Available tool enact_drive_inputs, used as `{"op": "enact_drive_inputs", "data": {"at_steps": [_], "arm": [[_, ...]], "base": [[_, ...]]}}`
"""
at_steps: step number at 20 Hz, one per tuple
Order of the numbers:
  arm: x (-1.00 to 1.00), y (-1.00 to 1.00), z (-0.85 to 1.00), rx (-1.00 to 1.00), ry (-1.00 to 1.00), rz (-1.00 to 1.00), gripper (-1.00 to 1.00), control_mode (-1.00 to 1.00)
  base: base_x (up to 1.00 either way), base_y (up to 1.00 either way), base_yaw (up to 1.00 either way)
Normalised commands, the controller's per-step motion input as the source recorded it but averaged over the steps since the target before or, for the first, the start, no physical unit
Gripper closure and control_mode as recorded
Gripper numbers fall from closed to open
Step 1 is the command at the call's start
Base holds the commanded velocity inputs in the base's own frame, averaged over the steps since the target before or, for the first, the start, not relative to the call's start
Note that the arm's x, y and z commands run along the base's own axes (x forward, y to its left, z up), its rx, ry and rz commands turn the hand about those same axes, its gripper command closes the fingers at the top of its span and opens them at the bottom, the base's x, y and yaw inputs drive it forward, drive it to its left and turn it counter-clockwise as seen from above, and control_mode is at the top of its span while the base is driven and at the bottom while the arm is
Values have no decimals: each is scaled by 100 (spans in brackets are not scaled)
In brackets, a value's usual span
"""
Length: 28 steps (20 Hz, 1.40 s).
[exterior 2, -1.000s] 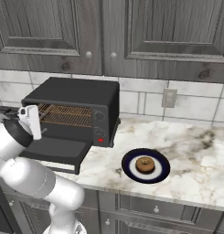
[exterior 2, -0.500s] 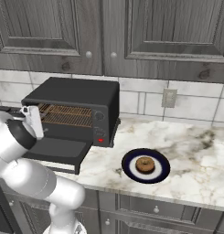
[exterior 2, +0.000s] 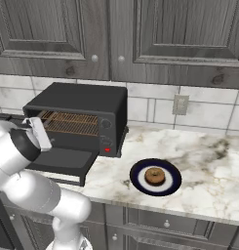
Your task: Pick up the bagel from the plate, place it on the toaster oven rack, close the door, and set the timer.
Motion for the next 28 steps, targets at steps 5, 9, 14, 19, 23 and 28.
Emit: {"op": "enact_drive_inputs", "data": {"at_steps": [5, 9, 14, 19, 23, 28], "arm": [[0, 0, 0, -5, -7, 6, -100, -100], [7, 0, 0, -2, 0, 4, -100, -100], [24, 2, 0, -1, 0, 2, -100, -100], [28, 9, -4, -2, 0, 1, -100, -100], [21, 9, -11, -3, 0, 2, -100, -100], [23, 10, -11, -3, 0, 2, -100, -100]], "base": [[0, 0, 0], [0, 0, 0], [0, 0, 0], [0, 0, 0], [0, 0, 0], [0, 0, 0]]}}
